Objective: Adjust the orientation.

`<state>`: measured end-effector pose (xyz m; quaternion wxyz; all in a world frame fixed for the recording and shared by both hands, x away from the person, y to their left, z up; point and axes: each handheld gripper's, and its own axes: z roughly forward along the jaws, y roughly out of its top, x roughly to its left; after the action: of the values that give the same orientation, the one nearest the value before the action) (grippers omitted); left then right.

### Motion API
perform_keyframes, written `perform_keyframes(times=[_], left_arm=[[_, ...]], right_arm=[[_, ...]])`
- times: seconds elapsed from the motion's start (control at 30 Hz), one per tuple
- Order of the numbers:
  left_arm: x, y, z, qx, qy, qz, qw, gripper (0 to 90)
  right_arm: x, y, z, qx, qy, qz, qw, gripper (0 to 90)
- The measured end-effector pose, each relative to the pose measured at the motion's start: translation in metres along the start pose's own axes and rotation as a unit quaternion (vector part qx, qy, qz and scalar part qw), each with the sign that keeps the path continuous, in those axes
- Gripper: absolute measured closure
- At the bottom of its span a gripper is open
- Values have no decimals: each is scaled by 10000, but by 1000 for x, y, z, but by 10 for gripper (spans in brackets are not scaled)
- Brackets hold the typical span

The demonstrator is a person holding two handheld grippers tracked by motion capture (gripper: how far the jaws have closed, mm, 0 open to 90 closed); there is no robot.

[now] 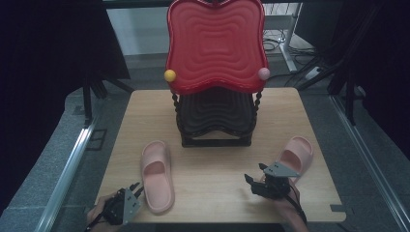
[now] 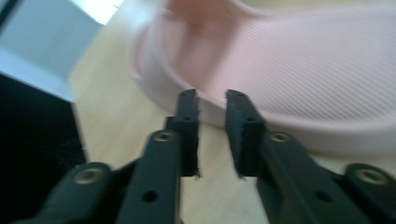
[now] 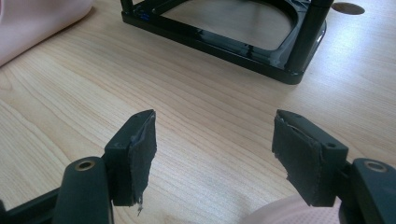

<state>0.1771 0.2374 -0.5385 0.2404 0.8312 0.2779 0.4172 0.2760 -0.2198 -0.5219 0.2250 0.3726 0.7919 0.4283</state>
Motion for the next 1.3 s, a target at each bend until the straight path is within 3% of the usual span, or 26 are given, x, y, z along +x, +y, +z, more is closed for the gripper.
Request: perform_keyframes(times=[0.03, 0.07, 0.2, 0.33, 0.47, 0.63, 0.97, 1.13, 1.3], left_arm=[[3, 3, 0, -26, 74, -78, 9999, 680], [5, 6, 1, -49, 204, -119, 9997, 680], [11, 21, 7, -90, 562, -155, 9983, 533], [15, 32, 15, -144, 732, -214, 9970, 493], [17, 43, 22, -172, 774, -227, 9966, 471], [17, 52, 34, -129, 891, -49, 9959, 480], [16, 58, 48, -134, 1022, 120, 9946, 512], [9, 61, 53, -148, 883, 296, 9955, 516], [3, 63, 64, -43, 876, 546, 9946, 531]], right_arm=[[1, 0, 1, 8, -1, 2, 10000, 308], [1, 0, 1, 8, -1, 2, 10000, 308], [2, -1, 2, 40, 4, -5, 10000, 308], [2, -2, 3, 68, 3, -12, 10000, 308], [1, -2, 2, 51, -3, 13, 10000, 308], [0, -2, 2, 53, -29, 15, 10000, 308], [0, -3, 3, 61, -56, 41, 10000, 308], [-1, -3, 3, 54, -70, 46, 10000, 308], [0, -3, 3, 55, -76, 38, 9999, 308]])
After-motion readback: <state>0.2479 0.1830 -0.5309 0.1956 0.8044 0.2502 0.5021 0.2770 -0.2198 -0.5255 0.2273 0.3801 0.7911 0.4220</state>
